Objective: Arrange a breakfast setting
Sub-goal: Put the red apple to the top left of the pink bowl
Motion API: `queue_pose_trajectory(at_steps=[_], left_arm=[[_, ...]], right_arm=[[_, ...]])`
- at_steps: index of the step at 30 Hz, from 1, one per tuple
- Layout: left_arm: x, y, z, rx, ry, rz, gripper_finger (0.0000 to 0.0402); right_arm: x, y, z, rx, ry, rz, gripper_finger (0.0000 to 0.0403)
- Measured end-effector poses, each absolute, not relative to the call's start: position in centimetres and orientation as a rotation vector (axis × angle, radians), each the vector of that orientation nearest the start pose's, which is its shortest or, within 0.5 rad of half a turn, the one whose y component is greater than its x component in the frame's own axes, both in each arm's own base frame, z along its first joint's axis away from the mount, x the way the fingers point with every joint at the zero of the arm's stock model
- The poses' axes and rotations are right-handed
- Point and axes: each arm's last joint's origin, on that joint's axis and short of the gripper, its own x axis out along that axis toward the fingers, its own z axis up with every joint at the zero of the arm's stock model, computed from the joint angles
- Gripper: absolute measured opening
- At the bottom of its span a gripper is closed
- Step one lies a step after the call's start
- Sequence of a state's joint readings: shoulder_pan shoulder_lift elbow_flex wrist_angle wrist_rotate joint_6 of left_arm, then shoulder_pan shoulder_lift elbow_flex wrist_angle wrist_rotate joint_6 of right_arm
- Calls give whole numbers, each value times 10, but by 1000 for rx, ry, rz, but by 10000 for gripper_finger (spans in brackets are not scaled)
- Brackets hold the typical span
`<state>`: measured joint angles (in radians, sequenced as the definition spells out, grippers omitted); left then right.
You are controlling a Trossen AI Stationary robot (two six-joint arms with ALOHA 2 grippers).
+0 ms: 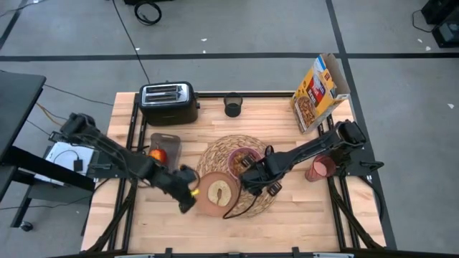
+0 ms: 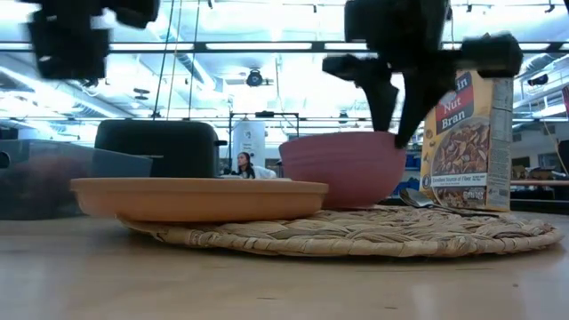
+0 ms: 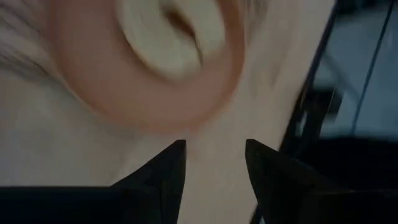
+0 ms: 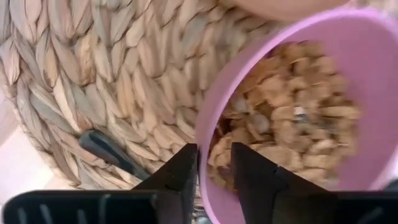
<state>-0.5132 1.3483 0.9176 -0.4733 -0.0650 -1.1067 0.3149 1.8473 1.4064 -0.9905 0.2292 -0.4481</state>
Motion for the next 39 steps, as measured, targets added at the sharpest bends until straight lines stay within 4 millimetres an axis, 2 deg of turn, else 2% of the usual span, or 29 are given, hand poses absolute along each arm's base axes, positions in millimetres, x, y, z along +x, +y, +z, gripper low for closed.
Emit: queue_pose_trajectory(at_steps=[4,8,13,19,21,25,31,34,39], left_arm=[[227,-105,264,-769,795,204,172],[212,-77,285,-725,709,240,187],[188,-42,286,-719,801,434,246],[153,-12,268,-811,1066,878,322],[147,-7,267,-856,1089,984,330],[145,-1,259,-908,1074,1058,331],[135,7,228,-976,1046,1280,328],[136,8,214,-990,1031,1280,327],[142,7,213,-989,1026,1263,327]], right_arm=[[341,112,240,-772,1332,360,127],[343,119,276,-722,1273,295,138],[342,127,321,-647,1117,178,143],[330,128,357,-556,981,10,152],[326,128,363,-528,951,-23,156],[322,128,371,-484,899,-61,164],[325,129,374,-459,854,-68,174],[326,129,375,-453,842,-69,175],[326,130,375,-453,837,-66,176]])
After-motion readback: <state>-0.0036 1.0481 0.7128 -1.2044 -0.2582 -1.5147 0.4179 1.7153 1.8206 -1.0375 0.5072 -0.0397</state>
